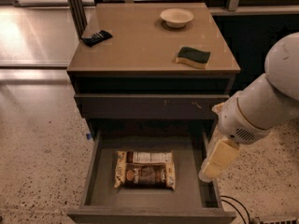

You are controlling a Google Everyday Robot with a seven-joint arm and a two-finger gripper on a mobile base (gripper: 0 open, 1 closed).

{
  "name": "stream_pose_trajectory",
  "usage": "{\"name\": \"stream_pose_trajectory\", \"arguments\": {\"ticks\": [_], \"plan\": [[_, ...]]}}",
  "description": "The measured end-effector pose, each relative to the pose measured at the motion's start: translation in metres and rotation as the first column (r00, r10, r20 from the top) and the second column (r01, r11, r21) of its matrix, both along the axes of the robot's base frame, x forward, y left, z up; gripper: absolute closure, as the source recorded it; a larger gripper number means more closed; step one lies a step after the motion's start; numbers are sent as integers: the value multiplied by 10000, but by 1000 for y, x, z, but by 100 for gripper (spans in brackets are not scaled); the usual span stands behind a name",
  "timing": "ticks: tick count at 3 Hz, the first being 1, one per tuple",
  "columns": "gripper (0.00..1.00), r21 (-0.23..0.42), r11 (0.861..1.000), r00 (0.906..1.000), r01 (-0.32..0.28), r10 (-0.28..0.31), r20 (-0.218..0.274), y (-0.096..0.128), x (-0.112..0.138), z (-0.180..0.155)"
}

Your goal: Pick brown chip bag from middle drawer and place on counter

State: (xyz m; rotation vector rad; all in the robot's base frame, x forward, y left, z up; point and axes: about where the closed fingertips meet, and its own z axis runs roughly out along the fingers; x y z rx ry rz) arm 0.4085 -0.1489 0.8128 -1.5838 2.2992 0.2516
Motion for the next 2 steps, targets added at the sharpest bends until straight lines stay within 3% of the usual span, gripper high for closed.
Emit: {"name": "stream_pose_trajectory", "arguments": {"ticks": [1, 2], "plan": [[0, -104, 9992, 9967, 391, -397, -711, 13, -18, -51], [0, -103, 9992, 9967, 391, -398, -710, 13, -18, -51]]}}
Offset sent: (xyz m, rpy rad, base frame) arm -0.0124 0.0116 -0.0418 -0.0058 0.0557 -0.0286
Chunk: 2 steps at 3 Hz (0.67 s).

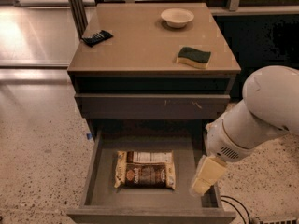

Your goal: Pick brown chip bag from middle drawer and place on counter

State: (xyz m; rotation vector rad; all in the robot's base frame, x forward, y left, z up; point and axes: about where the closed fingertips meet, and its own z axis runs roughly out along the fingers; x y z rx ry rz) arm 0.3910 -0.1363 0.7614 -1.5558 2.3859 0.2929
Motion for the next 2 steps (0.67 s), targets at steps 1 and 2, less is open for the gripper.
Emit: {"name": "stream_pose_trajectory", "arguments": {"ticks": [1, 2], "plan": [[0, 179, 9994, 9995, 285, -288, 135, 2, 0, -5], [0, 453, 9980, 9990, 432, -438, 119, 8, 2, -33]]}}
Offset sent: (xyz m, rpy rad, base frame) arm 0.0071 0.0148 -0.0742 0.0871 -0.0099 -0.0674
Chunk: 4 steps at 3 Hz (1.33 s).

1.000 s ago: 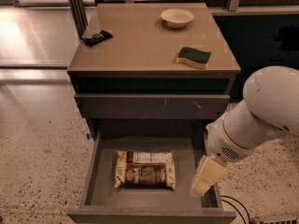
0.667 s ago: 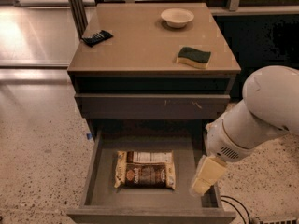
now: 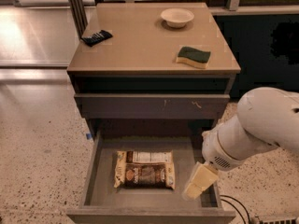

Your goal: Pick brown chip bag from middle drawer and place on counter

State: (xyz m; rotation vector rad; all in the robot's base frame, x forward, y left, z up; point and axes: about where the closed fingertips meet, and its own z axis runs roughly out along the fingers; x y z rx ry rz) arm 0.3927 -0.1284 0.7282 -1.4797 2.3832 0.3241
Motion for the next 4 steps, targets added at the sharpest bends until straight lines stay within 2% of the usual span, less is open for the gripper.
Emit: {"name": "stream_pose_trajectory", "arguments": {"ticks": [1, 2, 3, 4], "plan": [[0, 235, 9997, 10000, -32, 32, 19, 12, 12, -34], [0, 341, 9983, 9989, -463, 467, -104, 47, 41, -99], [0, 342, 9983, 9989, -464, 468, -105, 47, 41, -99], [0, 412, 9974, 9977, -594, 607, -313, 57, 41, -112]]}}
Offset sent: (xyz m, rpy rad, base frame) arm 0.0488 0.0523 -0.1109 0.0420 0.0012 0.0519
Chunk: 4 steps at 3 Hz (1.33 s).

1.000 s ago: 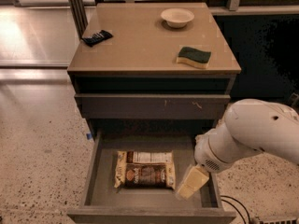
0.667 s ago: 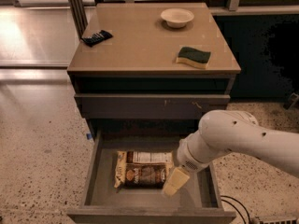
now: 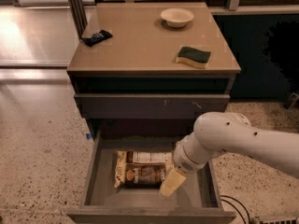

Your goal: Pick brown chip bag from middle drawer and place on counter

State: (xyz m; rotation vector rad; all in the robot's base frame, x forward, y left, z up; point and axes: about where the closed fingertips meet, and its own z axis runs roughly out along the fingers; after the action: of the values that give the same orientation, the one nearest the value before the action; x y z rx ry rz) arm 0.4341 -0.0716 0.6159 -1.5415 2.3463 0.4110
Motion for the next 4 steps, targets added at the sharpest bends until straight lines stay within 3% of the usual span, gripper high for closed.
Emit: {"name": "stream_pose_trajectory", "arguments": {"ticks": [2, 4], "plan": [[0, 349, 9991, 9995, -255, 261, -182, 37, 9, -65], [0, -306, 9992, 9953, 255, -225, 942, 51, 31, -119]]}}
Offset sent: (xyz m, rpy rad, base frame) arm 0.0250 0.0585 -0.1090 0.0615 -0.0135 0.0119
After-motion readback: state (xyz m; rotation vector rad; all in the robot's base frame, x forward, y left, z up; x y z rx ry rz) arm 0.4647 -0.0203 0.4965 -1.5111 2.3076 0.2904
